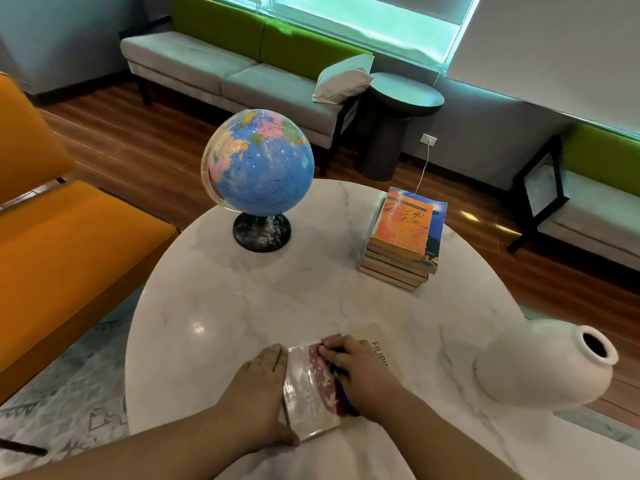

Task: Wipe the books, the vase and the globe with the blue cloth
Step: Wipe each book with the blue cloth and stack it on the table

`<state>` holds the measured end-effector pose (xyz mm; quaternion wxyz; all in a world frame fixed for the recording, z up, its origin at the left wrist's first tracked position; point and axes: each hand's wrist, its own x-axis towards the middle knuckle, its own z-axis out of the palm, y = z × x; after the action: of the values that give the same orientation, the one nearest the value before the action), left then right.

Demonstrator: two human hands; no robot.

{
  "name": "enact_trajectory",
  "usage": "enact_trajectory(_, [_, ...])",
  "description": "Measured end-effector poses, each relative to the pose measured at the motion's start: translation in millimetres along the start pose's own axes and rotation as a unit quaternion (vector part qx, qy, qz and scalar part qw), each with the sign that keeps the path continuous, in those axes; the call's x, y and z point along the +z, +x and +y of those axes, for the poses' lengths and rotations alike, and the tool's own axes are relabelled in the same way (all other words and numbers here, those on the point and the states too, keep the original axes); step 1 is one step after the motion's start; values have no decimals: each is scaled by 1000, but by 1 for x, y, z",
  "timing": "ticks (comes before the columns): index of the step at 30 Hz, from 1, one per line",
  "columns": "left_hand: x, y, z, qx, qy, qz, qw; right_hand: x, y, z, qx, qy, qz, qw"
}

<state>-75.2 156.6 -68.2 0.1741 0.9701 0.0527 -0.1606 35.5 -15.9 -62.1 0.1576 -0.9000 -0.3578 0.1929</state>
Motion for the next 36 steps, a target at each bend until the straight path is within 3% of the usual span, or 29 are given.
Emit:
enact_trajectory(3, [-1,0,-1,6,15,1,1000,-2,7,7,37,1,35,999])
enact_trajectory(10, [-1,1,0,10,28,0,1000,4,7,-4,-11,32,-20,999])
enact_trajectory(27, [-1,-1,0,-3,40,-10,999,6,-1,-5,-95,-57,-23,994])
enact_trajectory(30, [-1,0,-1,-3,34,-6,999,5,2,-8,-64,-10,-17,998])
enact_trajectory(33, [-1,0,0,-2,34,-8,999,10,-1,-7,-83,-61,-41,994])
enact_trajectory(36, [-2,-2,1,1,39,-9,999,11,-11,6,-165,-103,-49,980])
